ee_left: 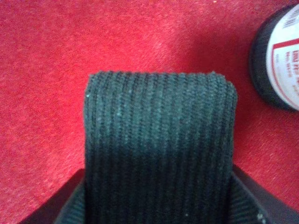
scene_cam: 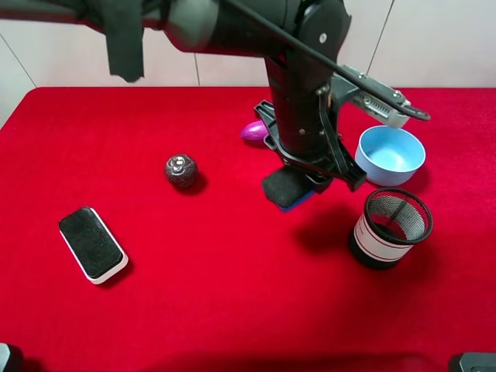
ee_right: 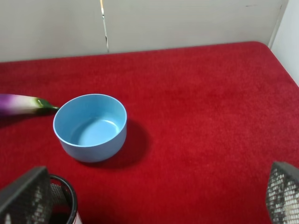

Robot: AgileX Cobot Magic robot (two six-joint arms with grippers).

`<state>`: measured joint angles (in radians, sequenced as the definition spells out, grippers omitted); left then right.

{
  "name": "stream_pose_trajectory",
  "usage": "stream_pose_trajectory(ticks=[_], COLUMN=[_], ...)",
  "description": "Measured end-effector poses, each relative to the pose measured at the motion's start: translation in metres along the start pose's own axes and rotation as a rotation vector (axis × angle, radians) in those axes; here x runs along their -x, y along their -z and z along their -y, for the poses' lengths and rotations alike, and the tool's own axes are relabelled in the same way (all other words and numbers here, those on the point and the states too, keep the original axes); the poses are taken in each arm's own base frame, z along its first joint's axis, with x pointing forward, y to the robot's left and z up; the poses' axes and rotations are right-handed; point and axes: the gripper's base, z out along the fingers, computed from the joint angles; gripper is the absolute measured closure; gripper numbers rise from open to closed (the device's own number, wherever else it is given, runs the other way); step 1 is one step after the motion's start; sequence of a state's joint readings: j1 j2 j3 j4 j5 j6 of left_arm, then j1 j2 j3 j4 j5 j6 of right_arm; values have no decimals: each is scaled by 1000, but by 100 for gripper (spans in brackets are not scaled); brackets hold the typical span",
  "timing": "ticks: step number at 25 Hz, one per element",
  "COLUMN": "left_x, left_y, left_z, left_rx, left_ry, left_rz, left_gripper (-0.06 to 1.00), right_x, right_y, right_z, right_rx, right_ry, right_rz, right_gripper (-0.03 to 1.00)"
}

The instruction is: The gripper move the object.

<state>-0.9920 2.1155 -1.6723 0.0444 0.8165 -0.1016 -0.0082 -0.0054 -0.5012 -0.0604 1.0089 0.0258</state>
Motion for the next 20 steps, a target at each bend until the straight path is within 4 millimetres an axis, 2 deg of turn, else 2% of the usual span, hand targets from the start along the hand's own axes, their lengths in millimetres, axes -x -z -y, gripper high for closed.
stream_pose_trajectory(ticks=[7, 20], left_x=[-3, -10], left_y=[-23, -61], left_z=[16, 22], left_rx=[-25, -70], left_ry=[17, 74], left_rz=[-3, -16], left_gripper=[40, 40], right_x=[0, 0], right_y=[0, 0], right_z=[0, 0], right_rx=[0, 0], right_ry=[0, 0], right_rz=[0, 0], right_gripper=[28, 28])
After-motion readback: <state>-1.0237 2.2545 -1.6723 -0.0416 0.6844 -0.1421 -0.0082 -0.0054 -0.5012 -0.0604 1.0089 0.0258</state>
